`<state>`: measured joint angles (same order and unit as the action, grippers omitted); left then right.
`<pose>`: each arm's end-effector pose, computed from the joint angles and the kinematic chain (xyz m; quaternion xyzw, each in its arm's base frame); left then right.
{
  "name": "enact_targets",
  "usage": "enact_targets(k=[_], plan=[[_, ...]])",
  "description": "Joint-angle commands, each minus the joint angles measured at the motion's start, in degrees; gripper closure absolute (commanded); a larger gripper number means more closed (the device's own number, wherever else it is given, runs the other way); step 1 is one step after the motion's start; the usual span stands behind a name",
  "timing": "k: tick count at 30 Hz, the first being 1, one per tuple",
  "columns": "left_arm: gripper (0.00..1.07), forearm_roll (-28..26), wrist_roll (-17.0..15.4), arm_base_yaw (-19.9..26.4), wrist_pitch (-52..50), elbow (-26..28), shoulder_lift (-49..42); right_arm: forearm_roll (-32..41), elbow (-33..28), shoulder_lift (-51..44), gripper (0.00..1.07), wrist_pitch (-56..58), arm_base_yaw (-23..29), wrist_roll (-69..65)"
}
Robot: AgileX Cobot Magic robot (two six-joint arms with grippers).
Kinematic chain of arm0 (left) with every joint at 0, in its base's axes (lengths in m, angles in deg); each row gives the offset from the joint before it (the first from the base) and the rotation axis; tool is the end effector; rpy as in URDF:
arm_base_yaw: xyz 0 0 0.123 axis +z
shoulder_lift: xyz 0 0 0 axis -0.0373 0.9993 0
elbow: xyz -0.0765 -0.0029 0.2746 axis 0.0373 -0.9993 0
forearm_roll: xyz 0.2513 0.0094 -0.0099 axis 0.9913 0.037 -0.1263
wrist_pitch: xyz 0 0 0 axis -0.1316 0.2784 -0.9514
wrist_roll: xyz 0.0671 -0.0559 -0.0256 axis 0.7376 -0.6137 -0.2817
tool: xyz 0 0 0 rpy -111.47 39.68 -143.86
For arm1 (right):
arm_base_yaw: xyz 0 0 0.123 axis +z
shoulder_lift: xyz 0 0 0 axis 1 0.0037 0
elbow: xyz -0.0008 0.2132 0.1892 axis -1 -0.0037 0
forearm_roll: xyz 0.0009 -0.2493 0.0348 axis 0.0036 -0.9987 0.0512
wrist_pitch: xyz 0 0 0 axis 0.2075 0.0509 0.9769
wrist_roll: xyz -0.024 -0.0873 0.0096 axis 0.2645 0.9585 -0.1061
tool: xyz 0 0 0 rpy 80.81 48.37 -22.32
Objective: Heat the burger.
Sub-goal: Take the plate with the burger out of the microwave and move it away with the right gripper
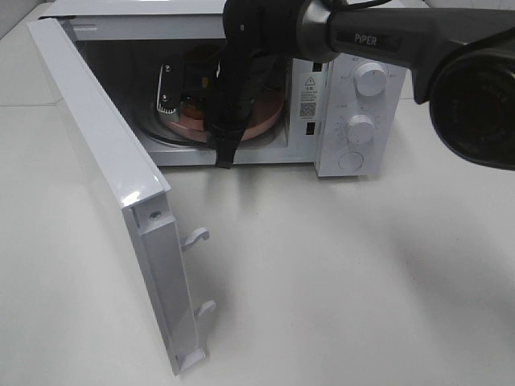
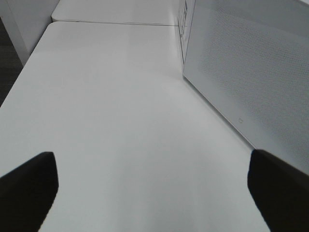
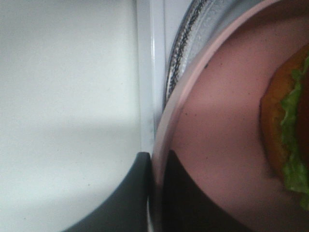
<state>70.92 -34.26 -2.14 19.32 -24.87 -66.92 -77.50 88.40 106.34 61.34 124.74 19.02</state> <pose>-0.0079 -0.0037 0.2808 0.0012 0.8499 -0.0229 0.5264 0.4376 0.3065 0.1514 -0.6938 0.6735 -0.0450 0.2511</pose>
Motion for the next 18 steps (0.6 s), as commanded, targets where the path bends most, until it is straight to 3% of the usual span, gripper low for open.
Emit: enact_targets(k=[1, 8, 18], plan=[[0.06, -0.1, 0.0, 0.1, 0.2, 0.1, -1.0, 0.4, -3.6, -1.6, 1.07, 1.1, -0.2, -0.9], [0.06, -0.1, 0.0, 0.1, 0.2, 0.1, -1.0, -0.5, -15.6, -9.1, 1.07, -6.0, 0.5, 2.8], [0.06, -0.1, 0.0, 0.1, 0.2, 0.1, -1.0, -1.5, -23.7, -15.6, 1.07, -11.8, 2.3, 5.2]])
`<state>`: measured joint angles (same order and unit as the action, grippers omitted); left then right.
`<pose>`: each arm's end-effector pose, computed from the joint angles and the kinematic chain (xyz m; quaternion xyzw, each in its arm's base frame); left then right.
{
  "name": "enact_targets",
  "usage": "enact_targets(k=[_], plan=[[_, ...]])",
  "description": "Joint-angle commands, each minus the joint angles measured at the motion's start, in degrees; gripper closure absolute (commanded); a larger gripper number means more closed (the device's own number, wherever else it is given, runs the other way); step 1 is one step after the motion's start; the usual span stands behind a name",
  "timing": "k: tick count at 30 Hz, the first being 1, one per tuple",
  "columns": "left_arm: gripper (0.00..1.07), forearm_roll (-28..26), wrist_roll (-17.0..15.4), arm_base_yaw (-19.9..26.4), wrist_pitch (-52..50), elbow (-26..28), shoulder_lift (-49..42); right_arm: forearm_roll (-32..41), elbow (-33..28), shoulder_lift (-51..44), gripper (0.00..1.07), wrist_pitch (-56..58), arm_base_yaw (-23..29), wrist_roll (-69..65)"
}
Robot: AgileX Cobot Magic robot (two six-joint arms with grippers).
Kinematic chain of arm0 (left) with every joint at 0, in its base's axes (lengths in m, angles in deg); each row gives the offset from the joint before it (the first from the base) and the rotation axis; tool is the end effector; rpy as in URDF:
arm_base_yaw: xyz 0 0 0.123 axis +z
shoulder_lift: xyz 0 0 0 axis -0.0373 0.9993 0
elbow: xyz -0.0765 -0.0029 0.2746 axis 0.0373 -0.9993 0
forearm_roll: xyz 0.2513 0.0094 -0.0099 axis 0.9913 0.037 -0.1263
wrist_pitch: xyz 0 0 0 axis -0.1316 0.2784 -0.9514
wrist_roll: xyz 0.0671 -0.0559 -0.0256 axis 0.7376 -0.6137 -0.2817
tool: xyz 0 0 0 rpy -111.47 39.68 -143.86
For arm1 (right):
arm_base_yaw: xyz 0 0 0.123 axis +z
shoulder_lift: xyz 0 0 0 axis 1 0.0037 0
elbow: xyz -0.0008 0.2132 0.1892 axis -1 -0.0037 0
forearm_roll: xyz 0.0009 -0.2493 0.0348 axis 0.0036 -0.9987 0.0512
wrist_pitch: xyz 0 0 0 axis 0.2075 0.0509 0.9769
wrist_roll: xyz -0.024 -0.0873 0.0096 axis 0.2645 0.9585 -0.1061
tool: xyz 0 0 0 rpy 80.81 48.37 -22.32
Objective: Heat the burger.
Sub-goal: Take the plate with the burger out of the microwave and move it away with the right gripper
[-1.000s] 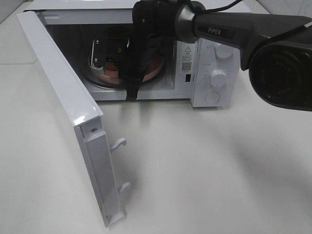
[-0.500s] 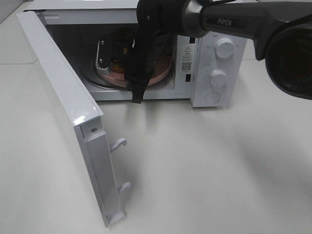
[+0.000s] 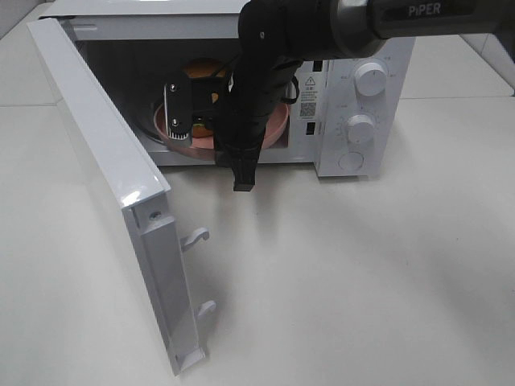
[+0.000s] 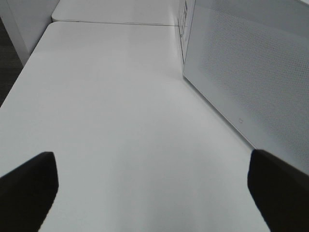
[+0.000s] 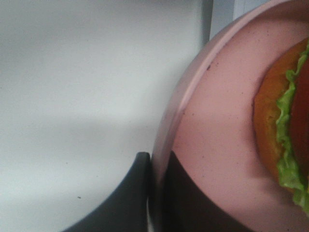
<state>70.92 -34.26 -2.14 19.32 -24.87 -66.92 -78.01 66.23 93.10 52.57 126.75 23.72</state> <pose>-0.0079 -0.0037 0.2808 0.0012 0.8499 -0.0229 0.5264 0.3861 0.2905 0.1647 -0.7337 0.6303 -0.0544 0.2478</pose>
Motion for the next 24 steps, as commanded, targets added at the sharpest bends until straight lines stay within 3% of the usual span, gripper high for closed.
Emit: enact_targets(k=[1, 24], plan=[[0.06, -0.1, 0.0, 0.1, 0.2, 0.1, -1.0, -1.0, -1.5, -2.3, 1.07, -3.0, 0.3, 0.5], [0.06, -0.1, 0.0, 0.1, 0.2, 0.1, -1.0, -1.4, -20.0, -15.5, 1.07, -17.7, 1.2, 6.1]])
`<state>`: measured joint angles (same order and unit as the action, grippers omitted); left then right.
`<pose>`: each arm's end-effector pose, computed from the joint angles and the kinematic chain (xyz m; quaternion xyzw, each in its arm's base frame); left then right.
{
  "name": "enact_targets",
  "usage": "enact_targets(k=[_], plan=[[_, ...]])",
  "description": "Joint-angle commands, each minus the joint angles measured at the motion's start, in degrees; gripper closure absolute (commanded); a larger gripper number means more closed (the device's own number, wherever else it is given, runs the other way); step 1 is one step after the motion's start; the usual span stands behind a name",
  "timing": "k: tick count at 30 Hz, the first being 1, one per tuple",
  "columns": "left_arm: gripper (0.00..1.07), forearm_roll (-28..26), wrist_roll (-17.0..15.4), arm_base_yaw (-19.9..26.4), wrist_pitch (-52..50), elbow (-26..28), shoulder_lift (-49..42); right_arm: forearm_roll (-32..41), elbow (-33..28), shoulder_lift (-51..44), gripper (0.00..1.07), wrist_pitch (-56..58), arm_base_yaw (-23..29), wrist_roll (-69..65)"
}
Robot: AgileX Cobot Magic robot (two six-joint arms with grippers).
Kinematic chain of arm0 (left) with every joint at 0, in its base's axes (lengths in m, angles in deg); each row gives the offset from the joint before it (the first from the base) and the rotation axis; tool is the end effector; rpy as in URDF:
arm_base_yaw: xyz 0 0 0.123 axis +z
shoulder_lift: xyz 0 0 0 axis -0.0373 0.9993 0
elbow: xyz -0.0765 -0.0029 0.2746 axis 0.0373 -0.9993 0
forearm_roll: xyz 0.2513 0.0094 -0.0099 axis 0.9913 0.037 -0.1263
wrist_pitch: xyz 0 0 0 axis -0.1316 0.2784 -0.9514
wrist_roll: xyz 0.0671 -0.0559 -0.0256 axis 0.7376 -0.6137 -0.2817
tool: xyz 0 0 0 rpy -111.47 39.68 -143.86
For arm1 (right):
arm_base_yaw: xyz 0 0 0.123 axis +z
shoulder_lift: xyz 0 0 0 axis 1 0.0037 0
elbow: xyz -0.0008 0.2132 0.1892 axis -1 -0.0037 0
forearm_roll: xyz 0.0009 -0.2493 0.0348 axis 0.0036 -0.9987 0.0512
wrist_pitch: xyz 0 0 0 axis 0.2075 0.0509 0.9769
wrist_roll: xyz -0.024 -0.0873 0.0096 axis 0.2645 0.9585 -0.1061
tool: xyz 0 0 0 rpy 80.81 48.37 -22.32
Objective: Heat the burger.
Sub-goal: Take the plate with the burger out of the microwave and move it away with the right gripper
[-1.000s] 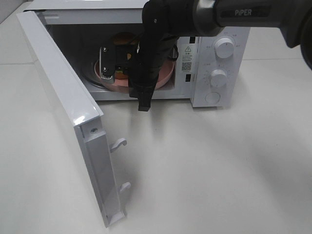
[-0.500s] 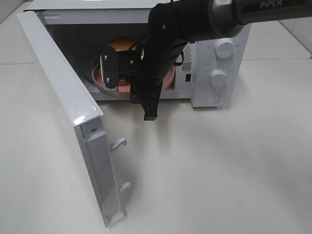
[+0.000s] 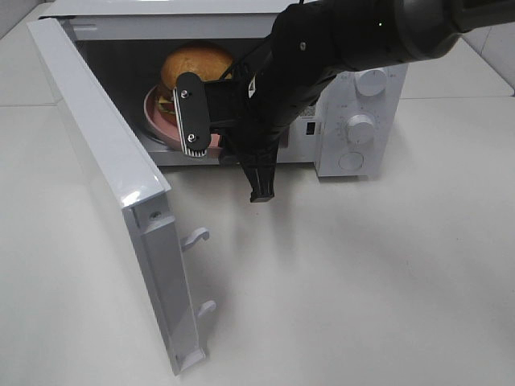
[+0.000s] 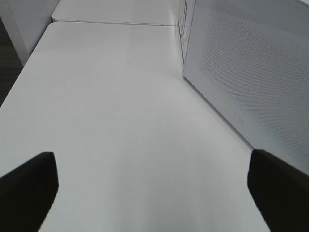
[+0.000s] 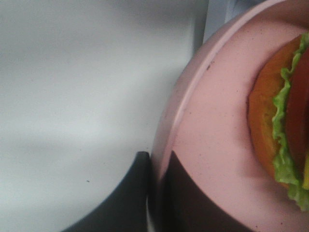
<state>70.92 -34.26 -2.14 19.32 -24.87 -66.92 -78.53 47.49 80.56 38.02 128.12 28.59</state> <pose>-0.0079 -0.0037 0.2808 0.0012 0.8499 -0.0229 0.5264 0.3417 0.2696 0.1854 -0.7523 0.5739 -0.0818 0.3129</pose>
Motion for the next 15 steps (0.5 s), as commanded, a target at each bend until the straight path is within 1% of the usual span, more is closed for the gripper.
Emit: enact_targets(k=[1, 3, 5, 8, 10, 11, 13, 14, 15], plan=[[0.06, -0.1, 0.0, 0.1, 0.2, 0.1, -1.0, -0.9, -1.3, -2.9, 1.07, -3.2, -0.2, 1.3], [0.06, -0.1, 0.0, 0.1, 0.2, 0.1, -1.0, -0.9, -2.1, -3.2, 1.07, -3.7, 0.1, 1.4], [0.06, -0.1, 0.0, 0.1, 0.2, 0.1, -1.0, -0.9, -4.1, -4.4, 1.07, -3.3, 0.4, 1.4], [0.06, -0.1, 0.0, 0.1, 0.2, 0.1, -1.0, -0.9, -4.7, -4.8, 1.07, -3.4, 0.4, 1.6], [0.06, -0.1, 0.0, 0.1, 0.2, 0.1, -1.0, -0.9, -7.6, -7.0, 1.07, -3.6, 0.4, 2.8], [0.06, -0.1, 0.0, 0.1, 0.2, 0.1, -1.0, -0.9, -7.6, -7.0, 1.07, -3.6, 0.4, 2.8], [0.06, -0.1, 0.0, 0.1, 0.2, 0.1, -1.0, -0.9, -10.1, -9.1, 1.07, -3.7, 0.4, 2.9], [0.06, -0.1, 0.0, 0.1, 0.2, 0.1, -1.0, -0.9, -10.1, -9.1, 1.07, -3.7, 0.4, 2.9], [0.06, -0.1, 0.0, 0.1, 0.2, 0.1, -1.0, -0.9, -12.1, -10.5, 1.07, -4.7, 0.4, 2.9]])
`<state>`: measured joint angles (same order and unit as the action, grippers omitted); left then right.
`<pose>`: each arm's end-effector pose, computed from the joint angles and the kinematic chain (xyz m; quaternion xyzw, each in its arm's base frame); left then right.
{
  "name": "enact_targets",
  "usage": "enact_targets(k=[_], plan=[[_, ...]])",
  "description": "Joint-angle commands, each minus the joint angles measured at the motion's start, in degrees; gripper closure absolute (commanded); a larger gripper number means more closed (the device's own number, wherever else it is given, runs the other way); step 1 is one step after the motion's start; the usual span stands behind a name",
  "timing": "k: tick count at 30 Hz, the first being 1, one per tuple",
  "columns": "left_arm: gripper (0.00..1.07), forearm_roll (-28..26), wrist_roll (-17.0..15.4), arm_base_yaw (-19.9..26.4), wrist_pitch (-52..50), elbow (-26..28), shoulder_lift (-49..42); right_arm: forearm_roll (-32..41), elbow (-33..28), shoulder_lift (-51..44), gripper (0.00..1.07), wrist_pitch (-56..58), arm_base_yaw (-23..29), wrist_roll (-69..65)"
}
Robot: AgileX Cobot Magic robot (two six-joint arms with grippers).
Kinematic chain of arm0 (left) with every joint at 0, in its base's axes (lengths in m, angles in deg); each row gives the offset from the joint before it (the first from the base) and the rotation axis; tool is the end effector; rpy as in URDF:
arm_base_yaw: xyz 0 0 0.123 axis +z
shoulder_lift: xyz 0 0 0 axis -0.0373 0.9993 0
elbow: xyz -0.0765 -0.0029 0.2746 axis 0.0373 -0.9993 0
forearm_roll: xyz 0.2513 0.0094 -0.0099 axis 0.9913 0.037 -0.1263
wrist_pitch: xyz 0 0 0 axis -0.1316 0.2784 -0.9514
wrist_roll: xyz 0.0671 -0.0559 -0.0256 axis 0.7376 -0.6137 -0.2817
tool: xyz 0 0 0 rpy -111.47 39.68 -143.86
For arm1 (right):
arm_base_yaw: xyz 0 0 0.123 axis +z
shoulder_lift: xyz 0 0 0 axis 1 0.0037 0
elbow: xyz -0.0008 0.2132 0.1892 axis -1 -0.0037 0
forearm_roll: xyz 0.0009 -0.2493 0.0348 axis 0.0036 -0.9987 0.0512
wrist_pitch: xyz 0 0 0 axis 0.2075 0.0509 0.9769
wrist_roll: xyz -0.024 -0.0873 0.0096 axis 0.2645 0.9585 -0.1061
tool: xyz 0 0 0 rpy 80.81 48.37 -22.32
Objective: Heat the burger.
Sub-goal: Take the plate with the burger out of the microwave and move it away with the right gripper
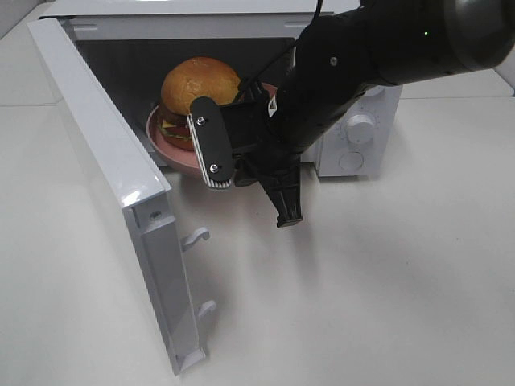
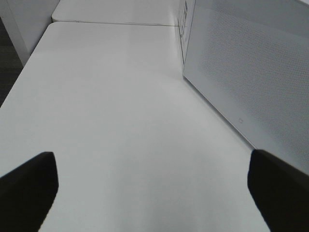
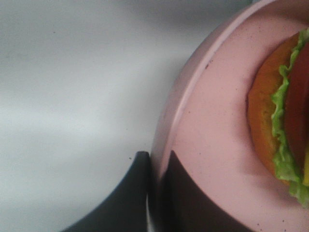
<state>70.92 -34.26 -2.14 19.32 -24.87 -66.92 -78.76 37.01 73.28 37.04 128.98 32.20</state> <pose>-0.0079 -0.0037 0.2808 0.0012 0.8499 -0.0229 0.5264 0.3059 0.2488 0.1880 -0.7801 0.5463 -0.0855 0.2928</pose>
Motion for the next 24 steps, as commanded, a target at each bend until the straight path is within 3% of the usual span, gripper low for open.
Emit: enact_targets(k=[1, 24], plan=[[0.06, -0.1, 0.0, 0.1, 0.2, 0.1, -1.0, -0.7, -1.7, -3.3, 1.07, -3.7, -0.5, -0.7], [0.06, -0.1, 0.0, 0.1, 0.2, 0.1, -1.0, -0.7, -21.7, -24.0, 1.07, -9.6, 0.2, -0.9]])
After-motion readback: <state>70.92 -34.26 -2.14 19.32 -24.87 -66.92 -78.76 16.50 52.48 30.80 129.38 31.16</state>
